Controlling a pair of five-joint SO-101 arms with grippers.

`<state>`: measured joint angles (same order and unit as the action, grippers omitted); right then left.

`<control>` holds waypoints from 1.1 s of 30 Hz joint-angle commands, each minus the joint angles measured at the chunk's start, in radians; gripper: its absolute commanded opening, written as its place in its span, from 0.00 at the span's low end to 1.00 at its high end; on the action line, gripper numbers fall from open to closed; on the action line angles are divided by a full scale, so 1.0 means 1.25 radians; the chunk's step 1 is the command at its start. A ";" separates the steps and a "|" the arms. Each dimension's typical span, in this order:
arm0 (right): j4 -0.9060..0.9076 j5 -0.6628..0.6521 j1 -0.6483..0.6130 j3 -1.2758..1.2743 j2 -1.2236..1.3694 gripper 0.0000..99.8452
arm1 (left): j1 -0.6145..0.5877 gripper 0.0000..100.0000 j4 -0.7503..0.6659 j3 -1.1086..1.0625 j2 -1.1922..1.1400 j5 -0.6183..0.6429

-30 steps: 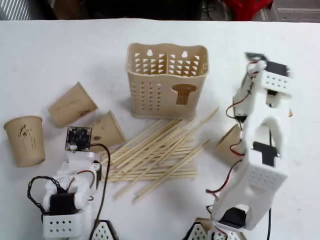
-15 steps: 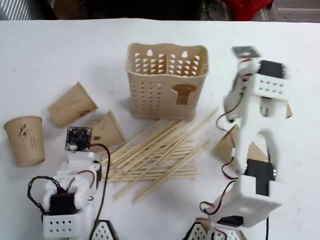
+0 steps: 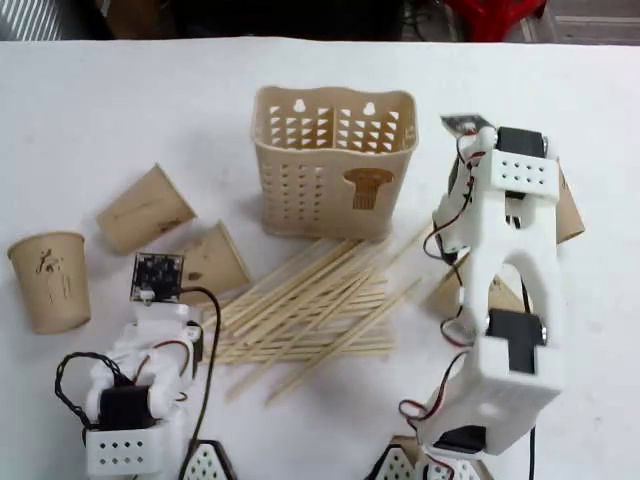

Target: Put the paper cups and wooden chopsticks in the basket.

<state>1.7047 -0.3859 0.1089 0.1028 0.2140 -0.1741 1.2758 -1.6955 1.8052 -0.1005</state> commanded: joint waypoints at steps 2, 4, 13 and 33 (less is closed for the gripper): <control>-0.044 -0.007 0.067 0.009 0.075 0.18 | 0.004 0.11 0.005 0.001 0.004 -0.006; -0.061 -0.007 0.096 0.009 0.082 0.18 | 0.004 0.11 0.005 0.001 0.004 -0.006; -0.063 -0.058 0.128 0.015 0.067 0.02 | 0.004 0.11 0.005 0.001 0.004 -0.006; -0.068 0.056 0.133 0.048 -0.301 0.02 | 0.006 0.11 0.005 0.001 0.004 -0.006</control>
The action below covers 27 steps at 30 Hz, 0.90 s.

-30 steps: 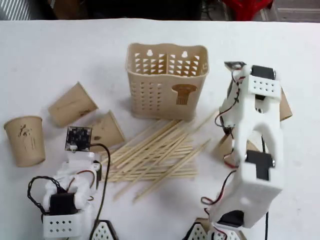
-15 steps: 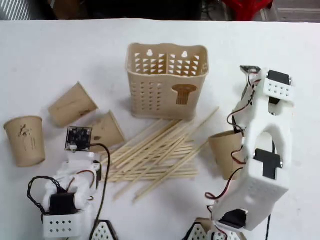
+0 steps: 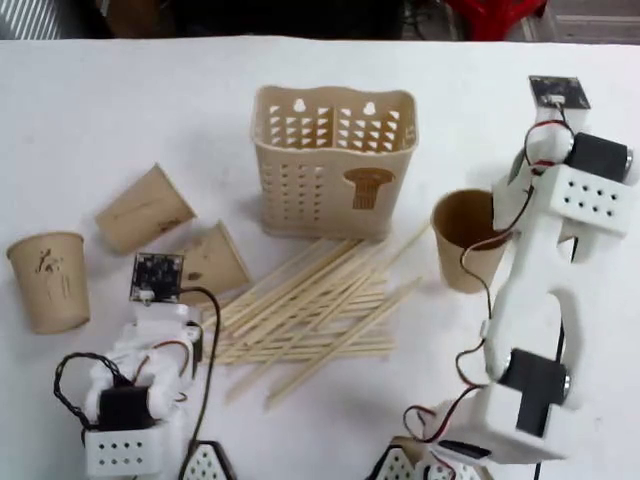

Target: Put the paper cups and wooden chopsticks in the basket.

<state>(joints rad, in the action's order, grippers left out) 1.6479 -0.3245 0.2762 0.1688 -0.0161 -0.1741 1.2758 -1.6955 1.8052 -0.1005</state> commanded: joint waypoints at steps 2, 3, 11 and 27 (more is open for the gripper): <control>-0.040 0.007 -0.028 -0.054 -0.206 0.02 | 0.006 0.11 0.005 0.001 0.004 -0.006; -0.047 0.007 -0.045 -0.082 -0.253 0.02 | 0.006 0.11 0.005 0.001 0.004 -0.006; -0.148 0.115 -0.228 -0.163 -0.498 0.02 | 0.006 0.11 0.005 0.001 0.004 -0.006; -0.332 0.280 -0.381 0.001 -0.435 0.02 | 0.006 0.11 0.005 0.001 0.004 -0.006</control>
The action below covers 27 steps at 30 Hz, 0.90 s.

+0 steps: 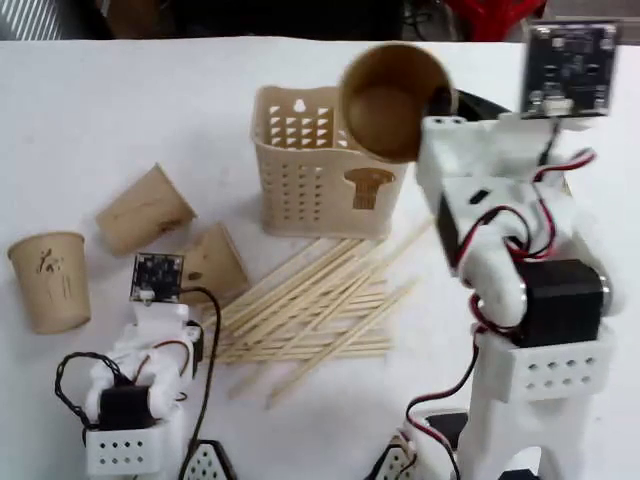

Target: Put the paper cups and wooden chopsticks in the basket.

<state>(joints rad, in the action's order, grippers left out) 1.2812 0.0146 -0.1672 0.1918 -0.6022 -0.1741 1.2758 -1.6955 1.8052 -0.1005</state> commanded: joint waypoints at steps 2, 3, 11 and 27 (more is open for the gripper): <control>-0.071 0.009 -0.023 -0.048 0.074 0.02 | 0.006 0.11 0.005 0.001 0.004 -0.006; -0.084 0.012 -0.014 -0.060 0.093 0.02 | 0.006 0.11 0.005 0.001 0.004 -0.006; -0.170 0.014 0.013 -0.101 0.186 0.02 | 0.006 0.11 0.005 0.001 0.004 -0.006; -0.198 0.014 0.064 -0.110 0.265 0.02 | 0.006 0.11 0.005 0.001 0.004 -0.006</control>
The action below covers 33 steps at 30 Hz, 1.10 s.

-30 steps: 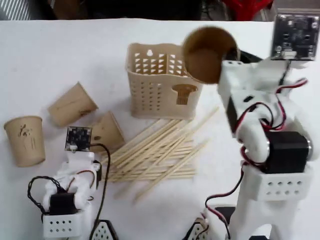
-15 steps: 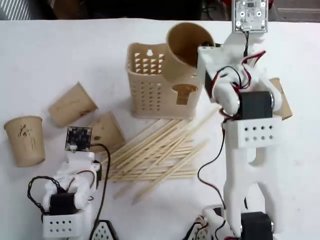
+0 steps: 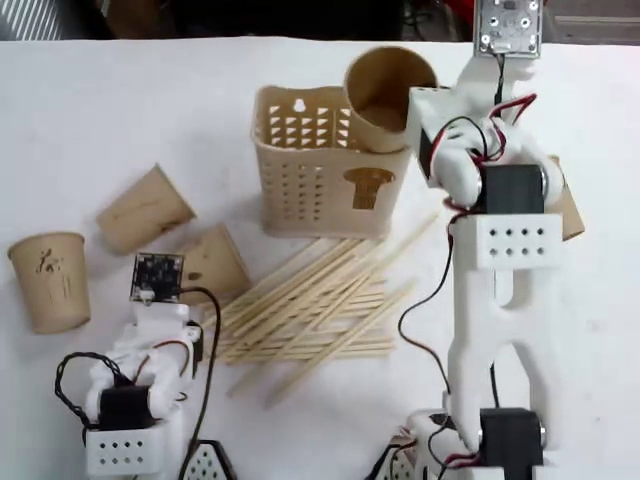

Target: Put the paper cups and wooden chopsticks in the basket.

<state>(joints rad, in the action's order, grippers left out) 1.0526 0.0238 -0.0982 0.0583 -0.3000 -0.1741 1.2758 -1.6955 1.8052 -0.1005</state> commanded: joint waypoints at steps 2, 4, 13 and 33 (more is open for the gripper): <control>-0.014 0.004 0.010 -0.006 0.048 0.02 | 0.006 0.11 0.005 0.001 0.004 -0.006; -0.012 0.000 0.014 -0.007 0.063 0.03 | 0.006 0.11 0.005 0.001 0.004 -0.006; 0.062 -0.068 0.023 -0.002 0.068 0.32 | 0.006 0.11 0.005 0.001 0.004 -0.006; 0.099 -0.146 -0.118 -0.009 -0.164 0.29 | 0.006 0.11 0.005 0.001 0.004 -0.006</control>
<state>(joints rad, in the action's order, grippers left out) 1.1830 -0.1527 -0.2133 0.0430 -0.4181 -0.1741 1.2758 -1.6955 1.8052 -0.1005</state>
